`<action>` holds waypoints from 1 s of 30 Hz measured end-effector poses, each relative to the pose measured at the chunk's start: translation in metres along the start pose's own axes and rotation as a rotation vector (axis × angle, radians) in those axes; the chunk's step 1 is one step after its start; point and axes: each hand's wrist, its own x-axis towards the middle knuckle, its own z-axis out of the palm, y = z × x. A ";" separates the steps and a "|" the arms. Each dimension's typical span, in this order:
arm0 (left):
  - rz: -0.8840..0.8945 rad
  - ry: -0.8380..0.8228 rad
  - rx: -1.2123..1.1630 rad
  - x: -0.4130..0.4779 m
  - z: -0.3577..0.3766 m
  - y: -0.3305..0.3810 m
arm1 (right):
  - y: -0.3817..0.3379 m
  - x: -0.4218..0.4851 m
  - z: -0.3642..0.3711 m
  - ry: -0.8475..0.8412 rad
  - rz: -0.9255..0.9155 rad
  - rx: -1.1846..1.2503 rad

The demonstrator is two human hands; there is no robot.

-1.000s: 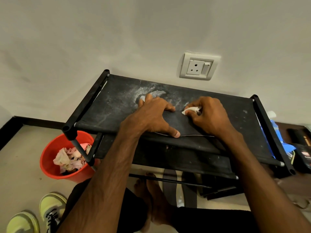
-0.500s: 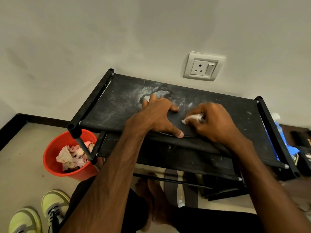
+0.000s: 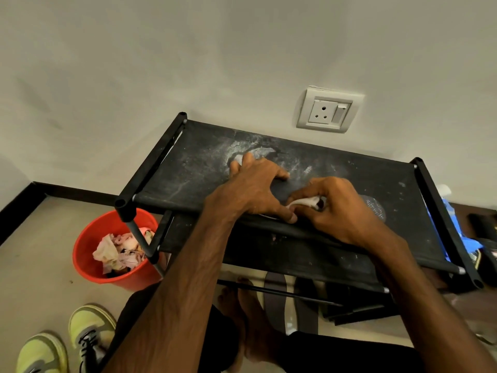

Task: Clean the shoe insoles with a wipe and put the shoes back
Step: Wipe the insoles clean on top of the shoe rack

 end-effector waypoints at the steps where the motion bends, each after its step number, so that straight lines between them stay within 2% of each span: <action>1: 0.006 0.000 -0.012 -0.002 -0.003 -0.001 | 0.002 -0.001 -0.002 0.006 0.017 0.009; 6: -0.057 -0.027 -0.130 -0.020 -0.026 -0.028 | 0.003 -0.007 -0.003 0.031 0.057 0.044; 14: -0.047 0.014 -0.183 -0.030 -0.027 -0.035 | -0.009 -0.011 -0.001 -0.042 -0.036 0.008; 16: -0.043 0.025 -0.162 -0.032 -0.025 -0.035 | -0.002 -0.004 -0.002 -0.009 0.019 -0.032; 20: -0.042 0.015 -0.127 -0.031 -0.022 -0.033 | 0.018 0.024 -0.005 0.171 0.194 -0.125; 23: -0.046 0.022 -0.130 -0.031 -0.020 -0.034 | 0.014 0.034 0.000 0.196 0.233 -0.167; 26: -0.045 0.034 -0.132 -0.031 -0.019 -0.036 | -0.007 0.026 0.014 0.194 0.134 -0.153; 30: -0.042 0.045 -0.155 -0.032 -0.017 -0.037 | -0.028 0.008 0.022 0.059 -0.030 -0.053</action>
